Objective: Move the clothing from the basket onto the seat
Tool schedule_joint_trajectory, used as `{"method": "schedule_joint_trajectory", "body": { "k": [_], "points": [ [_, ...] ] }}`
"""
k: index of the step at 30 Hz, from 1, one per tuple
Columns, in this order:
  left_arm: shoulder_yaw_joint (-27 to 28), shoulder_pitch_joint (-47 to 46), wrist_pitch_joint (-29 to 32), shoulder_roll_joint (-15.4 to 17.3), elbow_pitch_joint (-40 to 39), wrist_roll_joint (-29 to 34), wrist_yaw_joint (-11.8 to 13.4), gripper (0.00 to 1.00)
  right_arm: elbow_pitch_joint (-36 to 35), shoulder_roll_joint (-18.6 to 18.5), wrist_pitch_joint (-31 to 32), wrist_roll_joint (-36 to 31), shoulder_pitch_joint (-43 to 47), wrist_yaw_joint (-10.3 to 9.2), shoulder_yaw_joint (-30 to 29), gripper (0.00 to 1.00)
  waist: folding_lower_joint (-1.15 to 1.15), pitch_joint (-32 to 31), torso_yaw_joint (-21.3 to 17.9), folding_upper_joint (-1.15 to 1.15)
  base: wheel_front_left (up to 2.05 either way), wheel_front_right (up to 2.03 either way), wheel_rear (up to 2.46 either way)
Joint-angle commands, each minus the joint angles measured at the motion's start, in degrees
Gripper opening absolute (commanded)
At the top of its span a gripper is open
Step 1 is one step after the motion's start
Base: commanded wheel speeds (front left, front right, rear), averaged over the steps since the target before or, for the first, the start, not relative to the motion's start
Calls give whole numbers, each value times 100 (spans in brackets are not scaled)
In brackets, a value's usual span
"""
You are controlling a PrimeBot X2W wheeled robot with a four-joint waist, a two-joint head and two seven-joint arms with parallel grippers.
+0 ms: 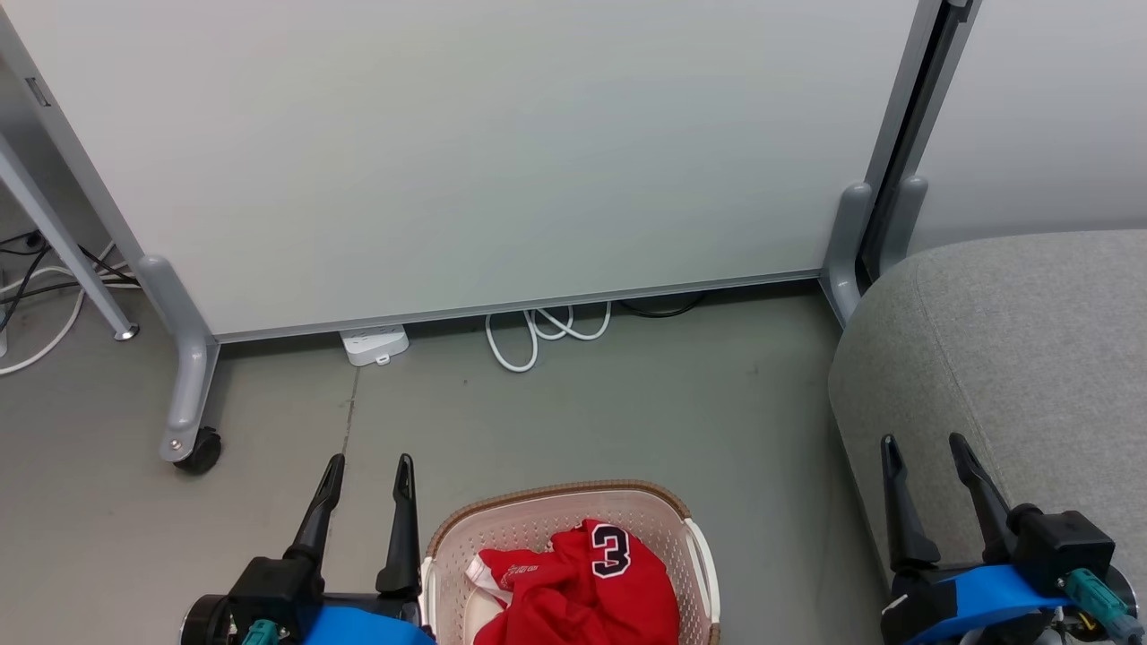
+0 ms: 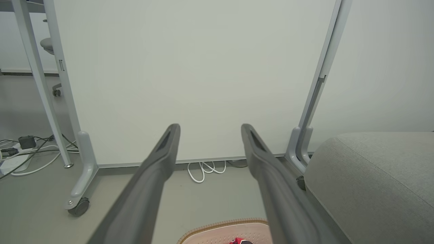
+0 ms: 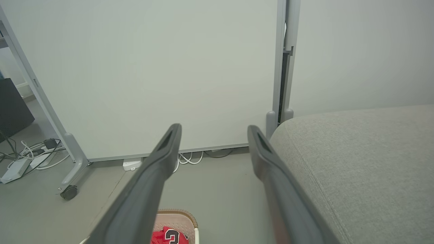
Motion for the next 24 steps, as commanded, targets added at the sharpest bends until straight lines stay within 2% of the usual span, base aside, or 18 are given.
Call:
{"method": "schedule_joint_trajectory", "body": {
  "k": [1, 17, 24],
  "points": [
    [-1, -57, -20, 33, -17, 9, 24, 100, -12, -29, -20, 12, 90, 4, 12, 100, 0, 1, -2, 0, 0, 0, 0],
    [-40, -66, -19, 32, 63, -58, 4, 100, -17, -29, -34, 49, 28, 4, 22, 100, 0, 106, -35, 0, 0, 0, 0],
    [-86, -449, -19, 67, 290, 44, -127, 100, -224, -27, -58, 84, -371, 4, 165, 100, 0, 786, -256, 0, 0, 0, 0]
  ]
}}
